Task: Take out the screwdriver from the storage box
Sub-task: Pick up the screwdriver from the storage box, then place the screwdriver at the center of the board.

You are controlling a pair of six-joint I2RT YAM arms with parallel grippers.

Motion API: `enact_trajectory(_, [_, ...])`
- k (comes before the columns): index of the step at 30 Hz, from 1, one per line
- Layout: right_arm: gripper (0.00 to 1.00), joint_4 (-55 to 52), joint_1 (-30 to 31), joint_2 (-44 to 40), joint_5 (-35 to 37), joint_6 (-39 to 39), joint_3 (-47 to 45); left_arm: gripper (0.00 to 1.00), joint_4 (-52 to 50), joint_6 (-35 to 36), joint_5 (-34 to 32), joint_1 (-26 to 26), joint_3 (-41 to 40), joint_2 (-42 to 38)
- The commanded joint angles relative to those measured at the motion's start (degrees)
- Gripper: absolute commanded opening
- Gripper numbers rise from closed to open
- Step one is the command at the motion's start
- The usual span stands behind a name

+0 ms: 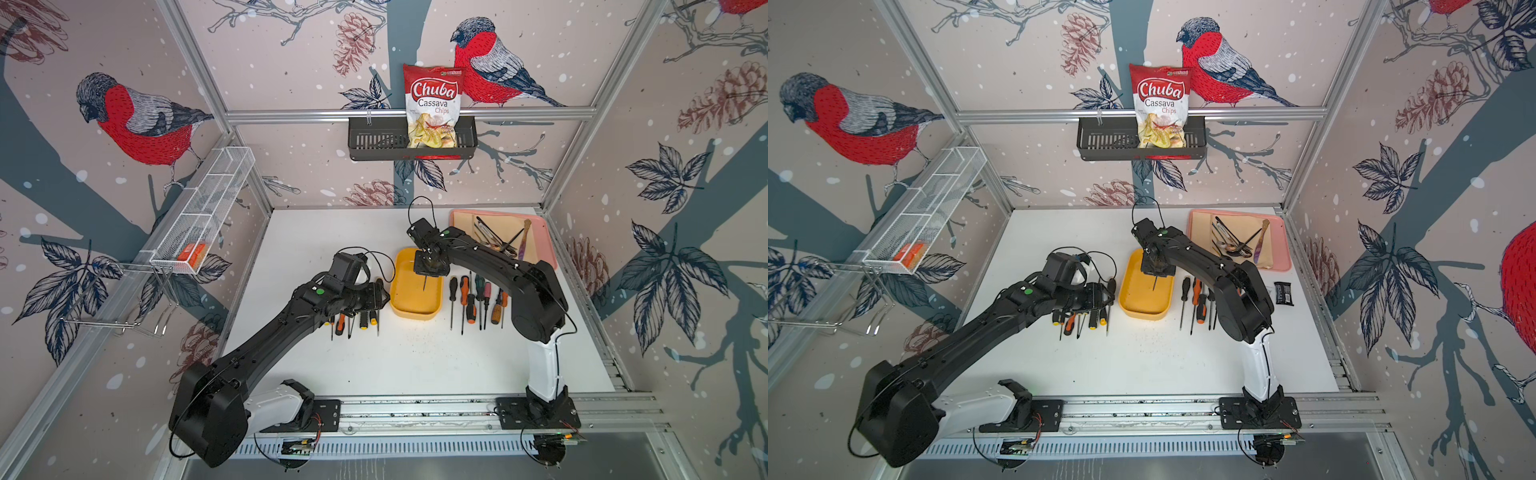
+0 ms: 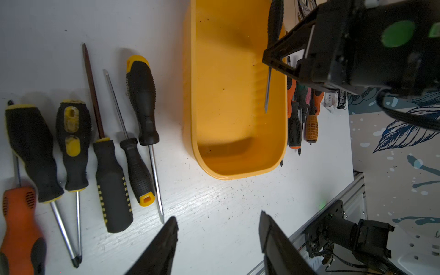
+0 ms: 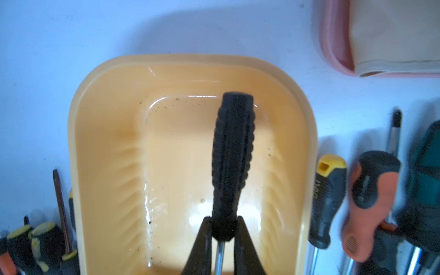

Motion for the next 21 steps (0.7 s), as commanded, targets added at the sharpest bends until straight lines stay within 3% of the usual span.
enact_trajectory(1, [0.03,-1.6,0.0,-3.6,0.9,-1.9,-1.9,0.57,2.6,-0.8,1.5,-0.2,0.7,0.6])
enact_trajectory(10, [0.03,-2.7,-4.5,-17.5,2.8,-3.6,-15.0,0.57,5.2,-1.6,2.6,-2.6,2.6,3.6])
enact_trajectory(21, [0.04,-0.2,-18.3,-27.6,3.3,-7.6,-31.8,0.57,7.2,-3.2,1.3,-7.4,4.1,6.9])
